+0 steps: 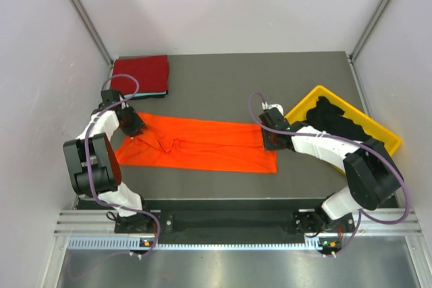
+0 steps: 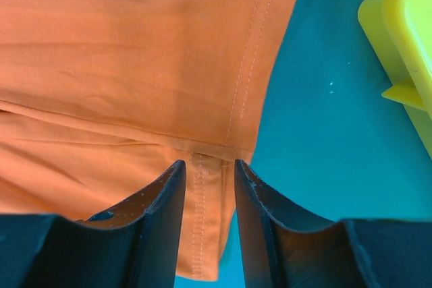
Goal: Fold and stack the t-shirts
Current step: Fold the tshirt
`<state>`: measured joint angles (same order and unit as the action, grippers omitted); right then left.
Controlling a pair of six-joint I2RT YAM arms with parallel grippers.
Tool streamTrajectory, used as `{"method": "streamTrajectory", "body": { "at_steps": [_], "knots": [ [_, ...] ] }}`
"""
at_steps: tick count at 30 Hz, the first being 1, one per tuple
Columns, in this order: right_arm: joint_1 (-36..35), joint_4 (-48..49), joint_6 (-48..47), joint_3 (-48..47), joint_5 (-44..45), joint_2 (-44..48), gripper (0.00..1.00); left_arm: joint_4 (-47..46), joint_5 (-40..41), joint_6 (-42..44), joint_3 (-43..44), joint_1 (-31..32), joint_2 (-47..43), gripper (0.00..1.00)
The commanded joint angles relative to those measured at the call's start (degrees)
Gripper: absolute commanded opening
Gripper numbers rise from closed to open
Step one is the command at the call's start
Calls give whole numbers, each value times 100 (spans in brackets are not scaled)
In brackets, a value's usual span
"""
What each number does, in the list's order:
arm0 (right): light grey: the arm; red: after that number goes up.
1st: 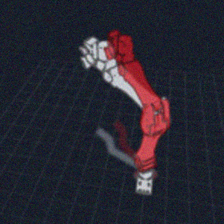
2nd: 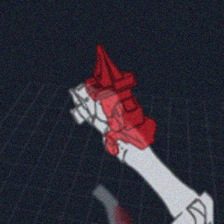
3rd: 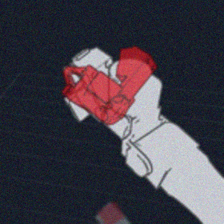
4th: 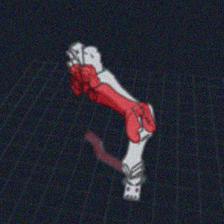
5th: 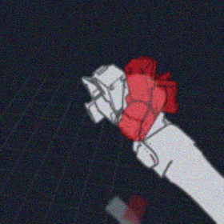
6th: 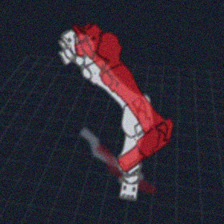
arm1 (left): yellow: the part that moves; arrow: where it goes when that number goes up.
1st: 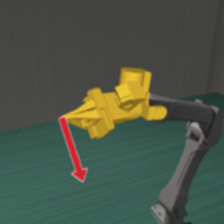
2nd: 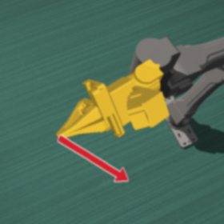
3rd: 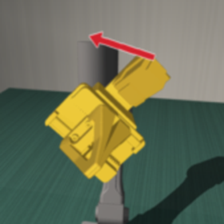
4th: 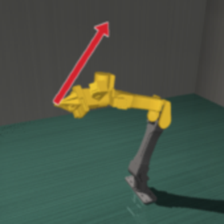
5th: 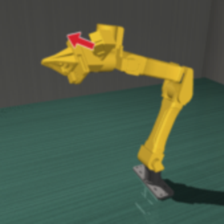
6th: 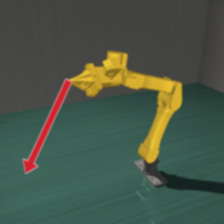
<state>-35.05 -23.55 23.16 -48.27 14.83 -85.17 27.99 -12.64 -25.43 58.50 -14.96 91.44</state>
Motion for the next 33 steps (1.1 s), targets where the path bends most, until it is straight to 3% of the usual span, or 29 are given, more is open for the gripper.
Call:
{"method": "streamTrajectory", "body": {
  "at_steps": [1,17,22,29,33],
  "knots": [
    [68,175,110,54,47,88,35,-311,-37,-41,65,-7,172,36],
    [103,606,259,423,239,-316,24,-294,579,-85,197,-7,331,36],
    [130,650,312,520,389,-246,0,-364,684,-111,162,-16,375,36],
    [270,9,883,652,863,78,0,-540,851,-252,56,-7,708,36],
    [341,-123,1050,819,917,334,7,-628,957,-322,21,-7,937,36]
  ]
}}
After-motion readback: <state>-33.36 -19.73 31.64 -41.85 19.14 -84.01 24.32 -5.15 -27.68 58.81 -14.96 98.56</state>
